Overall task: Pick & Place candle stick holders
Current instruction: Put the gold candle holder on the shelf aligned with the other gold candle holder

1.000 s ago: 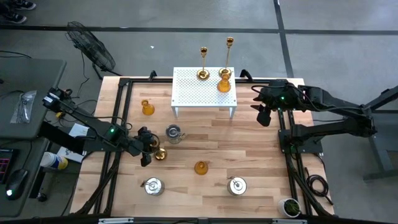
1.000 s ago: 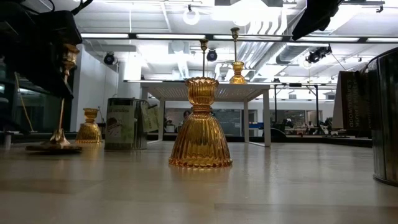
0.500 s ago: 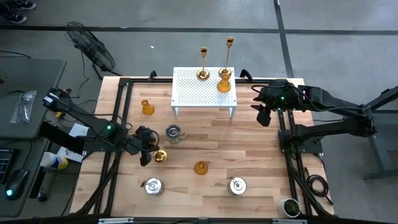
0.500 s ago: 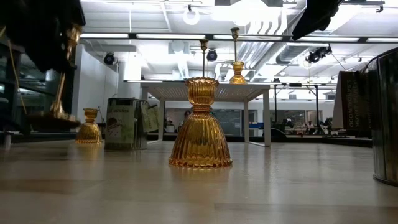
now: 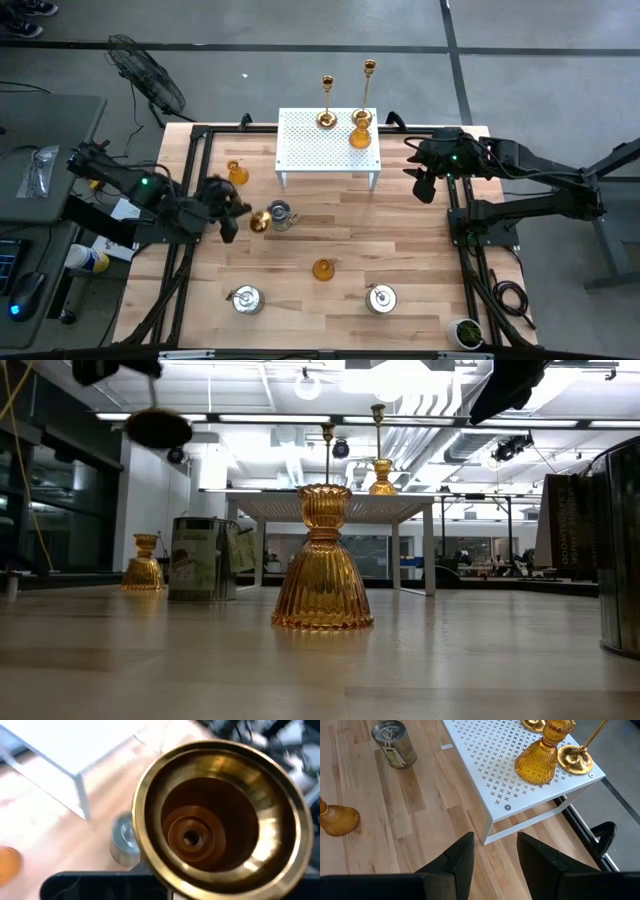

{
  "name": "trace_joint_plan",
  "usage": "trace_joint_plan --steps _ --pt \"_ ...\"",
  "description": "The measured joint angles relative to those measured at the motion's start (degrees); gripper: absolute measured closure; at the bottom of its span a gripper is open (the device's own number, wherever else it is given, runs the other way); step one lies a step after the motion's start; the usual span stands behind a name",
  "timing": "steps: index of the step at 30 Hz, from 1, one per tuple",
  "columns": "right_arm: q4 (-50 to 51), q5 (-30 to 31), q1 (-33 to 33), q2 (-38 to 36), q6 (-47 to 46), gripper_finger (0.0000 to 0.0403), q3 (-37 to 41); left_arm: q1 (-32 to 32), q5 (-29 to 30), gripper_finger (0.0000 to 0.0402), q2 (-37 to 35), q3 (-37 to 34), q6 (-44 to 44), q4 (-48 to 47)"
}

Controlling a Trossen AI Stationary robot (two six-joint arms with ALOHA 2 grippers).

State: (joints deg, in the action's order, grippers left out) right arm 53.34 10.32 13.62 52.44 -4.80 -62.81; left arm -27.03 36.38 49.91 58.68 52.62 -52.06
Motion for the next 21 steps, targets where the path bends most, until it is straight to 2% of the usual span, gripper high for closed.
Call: trace_joint_plan --steps 7,14,21 --pt "0.00 0.03 -0.01 -0.01 0.33 0.0263 0.00 11.65 -1.51 0.0393 4.04 9.33 -10.43 -0.87" --pt "-0.47 1.20 -0.01 -0.01 0.56 0.0263 0.00 26.01 -6.92 0.0393 12.32 18.55 -21.71 -0.33" --pt "-1.14 1.72 -0.01 -0.01 0.57 0.0263 0.00 37.12 -11.72 0.0393 22.28 25.57 -30.58 0.80"
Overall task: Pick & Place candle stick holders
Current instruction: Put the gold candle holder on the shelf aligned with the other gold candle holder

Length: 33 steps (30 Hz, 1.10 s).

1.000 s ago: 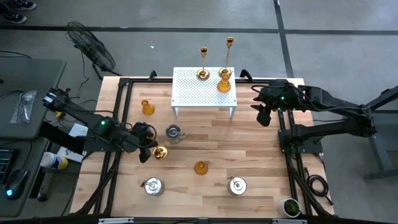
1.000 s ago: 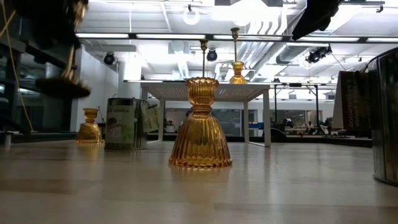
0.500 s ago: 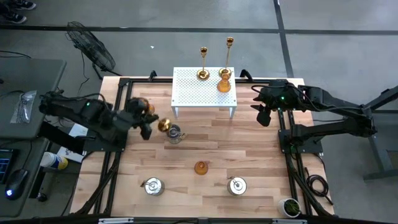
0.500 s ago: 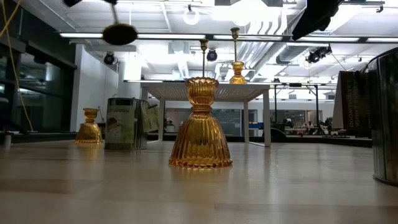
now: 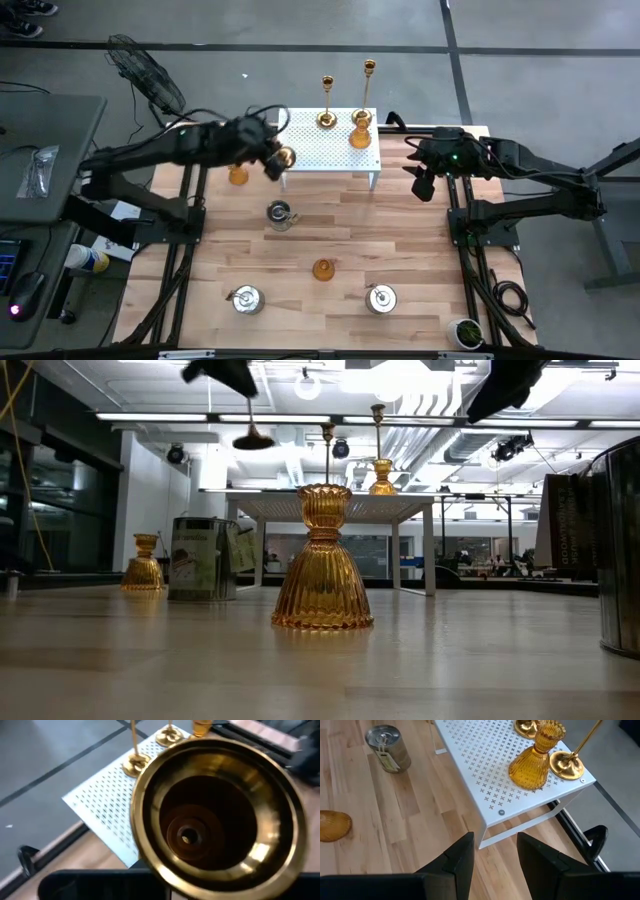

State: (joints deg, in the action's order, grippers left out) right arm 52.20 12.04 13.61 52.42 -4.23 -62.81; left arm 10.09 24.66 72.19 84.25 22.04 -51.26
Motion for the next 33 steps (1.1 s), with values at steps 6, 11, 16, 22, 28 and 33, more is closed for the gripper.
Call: trace_joint_plan --steps 6,11,16,22,28,33 --pt "-0.57 0.00 0.00 0.00 -0.33 0.0263 0.00 7.76 -3.53 0.0393 6.88 4.01 -5.18 3.80" --pt "-0.57 -0.02 0.00 0.00 -0.67 0.0263 0.00 13.19 -5.16 0.0393 10.88 5.94 -9.43 6.86" --pt "-0.57 -0.01 0.02 0.00 -1.97 0.0263 0.00 18.02 -8.07 0.0393 14.38 5.97 -11.90 9.23" --pt "-0.57 -0.20 0.01 0.00 -2.02 0.0263 0.00 22.36 -12.93 0.0393 17.79 5.97 -14.77 14.38" --pt "-0.57 -0.20 0.02 0.00 -3.83 0.0263 0.00 25.27 -14.88 0.0393 19.68 5.97 -16.32 16.12" --pt "-0.57 -0.18 0.02 0.00 -5.20 0.0263 0.00 26.54 -15.17 0.0393 19.90 5.99 -17.50 16.20"
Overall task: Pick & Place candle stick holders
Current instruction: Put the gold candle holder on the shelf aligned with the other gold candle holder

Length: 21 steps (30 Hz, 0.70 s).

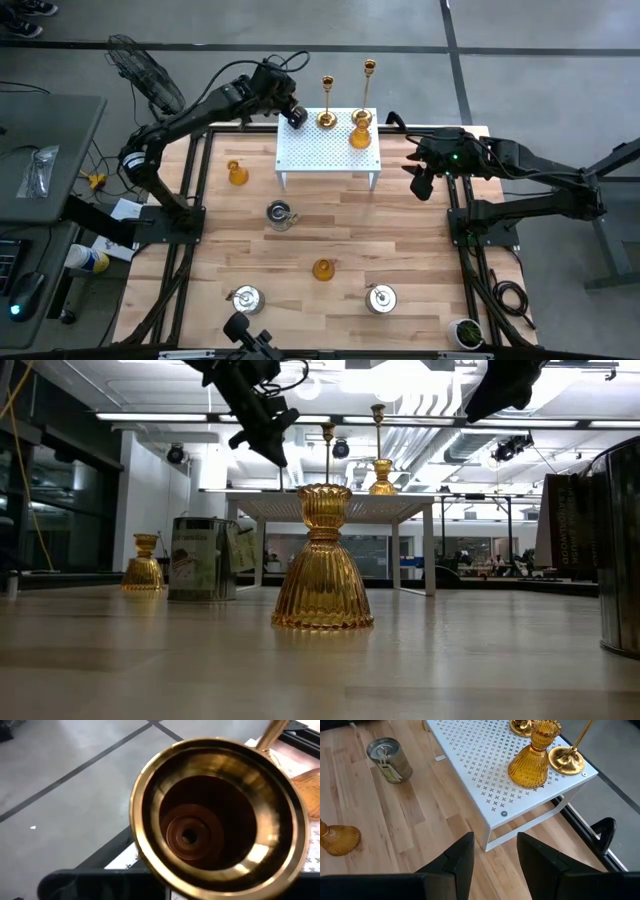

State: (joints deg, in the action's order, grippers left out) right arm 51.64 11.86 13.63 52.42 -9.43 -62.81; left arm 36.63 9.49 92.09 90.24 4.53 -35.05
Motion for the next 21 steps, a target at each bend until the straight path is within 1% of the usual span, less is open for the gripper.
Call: trace_joint_plan --steps 5,8,18,21 --pt "0.00 0.17 0.00 0.00 -0.60 0.0263 0.00 0.63 -1.40 0.0393 0.00 0.00 0.13 -0.09" --pt "-0.26 0.17 -0.01 0.00 -1.41 0.0263 0.00 0.60 -1.21 0.0393 0.00 0.00 0.15 0.10" --pt "-4.26 0.17 -0.01 0.00 -1.51 0.0263 0.00 0.54 -1.43 0.0393 0.00 -0.02 0.43 1.90" --pt "-4.35 0.20 0.00 0.02 -1.51 0.0263 0.00 0.56 -2.43 0.0393 0.00 0.00 0.44 2.34"
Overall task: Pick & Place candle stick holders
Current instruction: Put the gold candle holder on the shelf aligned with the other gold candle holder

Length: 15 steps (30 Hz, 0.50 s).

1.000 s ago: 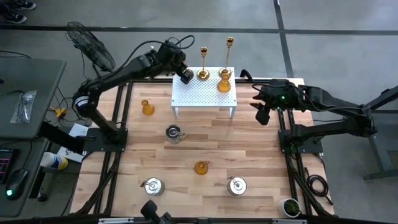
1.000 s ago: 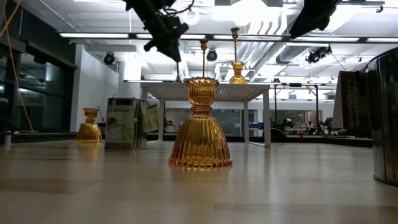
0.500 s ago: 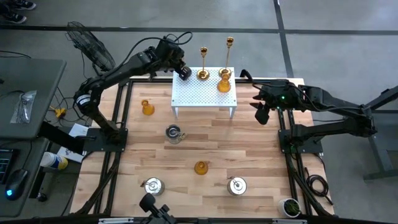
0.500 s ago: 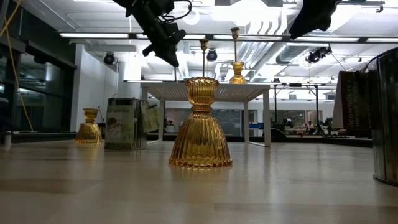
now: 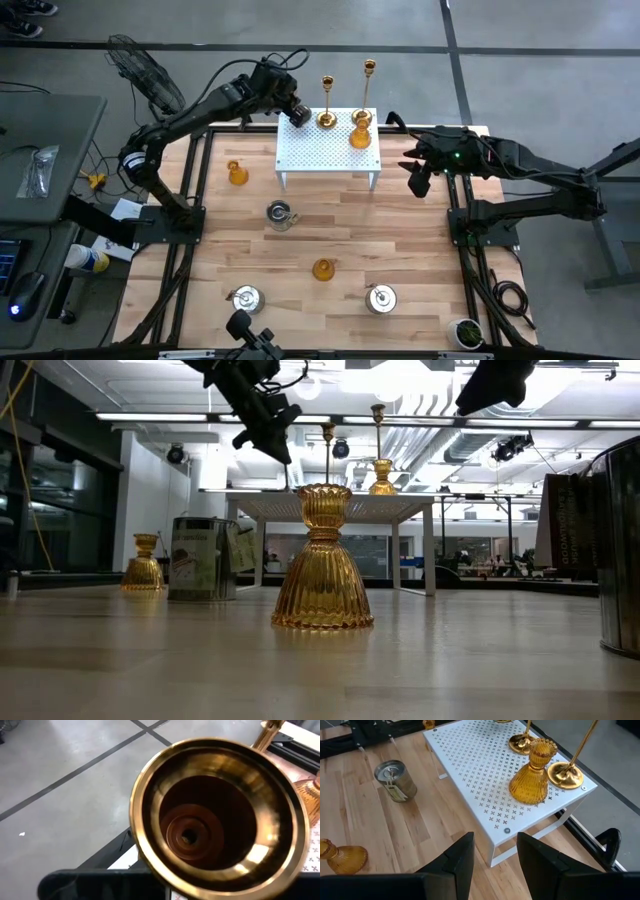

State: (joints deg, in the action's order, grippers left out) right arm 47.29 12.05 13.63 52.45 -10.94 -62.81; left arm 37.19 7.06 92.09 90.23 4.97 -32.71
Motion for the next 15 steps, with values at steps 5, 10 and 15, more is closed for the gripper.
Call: trace_joint_plan --steps 5,10,15 --pt "0.02 0.02 -0.01 0.00 -0.06 0.0263 0.00 0.95 -1.95 0.0393 0.00 -0.02 0.06 -0.89" --pt "0.06 1.36 0.00 0.00 -1.29 0.0263 0.00 2.16 -2.28 0.0393 0.00 0.36 1.11 -1.12" --pt "0.06 1.51 -0.02 0.00 -1.31 0.0263 0.00 3.04 -3.84 0.0393 1.14 4.69 1.05 -3.10"
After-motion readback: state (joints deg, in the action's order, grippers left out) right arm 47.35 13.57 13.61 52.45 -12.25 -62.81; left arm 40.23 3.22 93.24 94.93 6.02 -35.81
